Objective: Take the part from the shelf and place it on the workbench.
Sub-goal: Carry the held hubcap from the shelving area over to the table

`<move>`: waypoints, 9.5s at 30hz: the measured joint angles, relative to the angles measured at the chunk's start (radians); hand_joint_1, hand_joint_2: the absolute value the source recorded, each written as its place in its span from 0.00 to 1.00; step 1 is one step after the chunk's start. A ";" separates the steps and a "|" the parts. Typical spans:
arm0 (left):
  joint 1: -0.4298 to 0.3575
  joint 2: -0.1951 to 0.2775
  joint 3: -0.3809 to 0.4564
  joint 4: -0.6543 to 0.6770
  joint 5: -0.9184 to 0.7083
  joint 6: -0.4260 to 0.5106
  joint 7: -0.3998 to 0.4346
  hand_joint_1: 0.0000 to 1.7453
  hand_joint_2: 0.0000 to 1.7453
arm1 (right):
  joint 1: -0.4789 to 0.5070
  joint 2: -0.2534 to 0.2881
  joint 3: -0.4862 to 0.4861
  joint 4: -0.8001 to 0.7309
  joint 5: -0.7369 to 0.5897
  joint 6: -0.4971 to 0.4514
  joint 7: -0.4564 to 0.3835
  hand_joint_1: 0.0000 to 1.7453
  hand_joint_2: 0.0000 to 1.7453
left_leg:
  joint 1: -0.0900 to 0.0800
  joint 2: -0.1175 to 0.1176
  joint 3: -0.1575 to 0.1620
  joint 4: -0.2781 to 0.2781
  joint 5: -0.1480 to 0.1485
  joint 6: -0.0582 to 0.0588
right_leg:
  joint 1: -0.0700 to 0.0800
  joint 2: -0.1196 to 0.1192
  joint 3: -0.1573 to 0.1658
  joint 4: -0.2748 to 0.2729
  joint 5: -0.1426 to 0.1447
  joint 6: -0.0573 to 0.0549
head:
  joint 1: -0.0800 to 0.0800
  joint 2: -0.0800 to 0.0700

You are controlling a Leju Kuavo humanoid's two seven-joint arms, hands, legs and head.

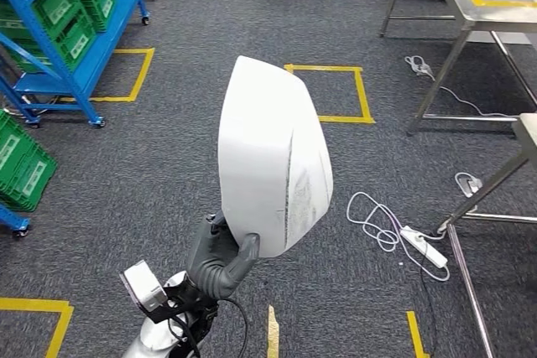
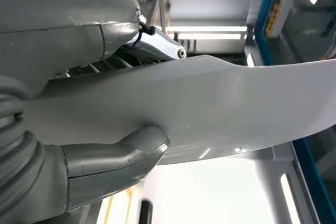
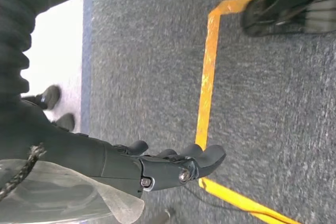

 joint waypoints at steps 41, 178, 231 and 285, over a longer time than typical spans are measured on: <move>-0.003 0.000 -0.001 0.000 0.006 -0.006 0.002 1.00 1.00 | -0.001 -0.002 -0.001 0.000 0.006 0.001 0.004 0.00 1.00 | -0.006 0.103 0.003 0.009 -0.012 -0.035 | -0.005 -0.066 0.141 -0.219 0.092 -0.011 | -0.002 0.000; -0.019 0.000 -0.009 0.048 0.153 -0.062 0.042 1.00 1.00 | 0.002 -0.001 0.131 0.001 0.095 -0.104 0.149 0.00 1.00 | -0.024 -0.014 -0.102 0.049 0.047 0.009 | -0.001 -0.004 0.301 -0.243 -0.032 -0.026 | -0.012 0.000; -0.002 -0.008 0.024 0.061 0.170 -0.046 0.053 1.00 1.00 | 0.000 -0.001 0.131 0.001 0.095 -0.090 0.156 0.00 1.00 | -0.003 -0.014 -0.106 0.226 -0.131 -0.047 | -0.007 -0.015 0.154 -0.222 0.079 -0.045 | -0.018 0.000; 0.024 -0.009 0.049 0.057 0.103 0.179 0.061 1.00 1.00 | 0.001 0.012 0.046 -0.001 -0.044 -0.114 -0.206 0.00 1.00 | -0.002 -0.055 -0.036 0.016 0.009 -0.010 | -0.014 0.030 0.154 -0.202 0.067 -0.001 | -0.007 0.000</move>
